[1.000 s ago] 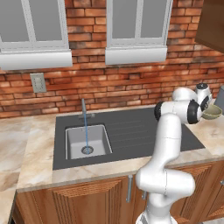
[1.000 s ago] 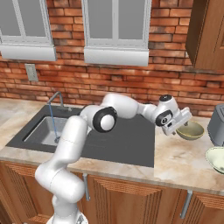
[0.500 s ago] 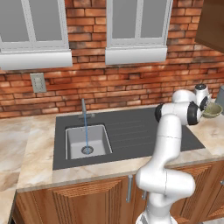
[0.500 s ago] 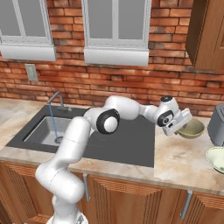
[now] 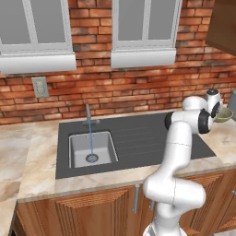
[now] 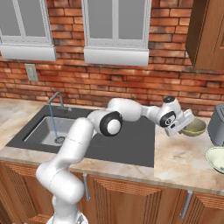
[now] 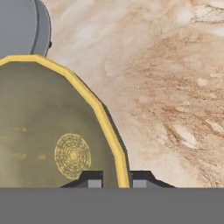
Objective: Rinse each bowl for a few seconds and place them down in the sink or on the counter.
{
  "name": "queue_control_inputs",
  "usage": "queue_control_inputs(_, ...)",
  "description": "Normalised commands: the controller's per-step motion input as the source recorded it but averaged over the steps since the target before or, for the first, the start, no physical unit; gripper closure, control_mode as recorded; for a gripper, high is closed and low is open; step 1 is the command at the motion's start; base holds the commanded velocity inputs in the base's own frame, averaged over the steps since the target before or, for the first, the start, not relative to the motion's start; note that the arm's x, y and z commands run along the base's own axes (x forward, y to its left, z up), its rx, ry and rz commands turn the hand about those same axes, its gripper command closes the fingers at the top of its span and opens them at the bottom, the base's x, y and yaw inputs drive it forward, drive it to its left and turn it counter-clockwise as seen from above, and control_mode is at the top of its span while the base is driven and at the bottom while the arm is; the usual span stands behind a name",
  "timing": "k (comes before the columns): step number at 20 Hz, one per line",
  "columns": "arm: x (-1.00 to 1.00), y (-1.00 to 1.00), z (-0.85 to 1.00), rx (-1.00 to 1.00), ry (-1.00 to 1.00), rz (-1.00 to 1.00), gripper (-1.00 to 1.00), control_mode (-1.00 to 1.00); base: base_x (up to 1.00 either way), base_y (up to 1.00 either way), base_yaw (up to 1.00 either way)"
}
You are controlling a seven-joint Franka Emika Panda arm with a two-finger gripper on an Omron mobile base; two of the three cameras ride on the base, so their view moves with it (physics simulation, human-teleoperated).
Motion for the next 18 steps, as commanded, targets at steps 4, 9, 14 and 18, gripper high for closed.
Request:
queue_control_inputs(4,-0.15,-0.01,0.25,0.03,0.00,0.00,1.00,-1.00,0.00,0.00,0.00)
queue_control_inputs(9,-0.32,0.19,0.43,0.00,-0.02,0.00,1.00,-1.00,0.00,0.00,0.00)
queue_control_inputs(14,-0.38,0.39,0.30,0.00,-0.01,0.05,1.00,-1.00,0.00,0.00,0.00)
queue_control_inputs(18,-0.44,0.60,0.14,-0.02,-0.01,0.09,1.00,-1.00,0.00,0.00,0.00)
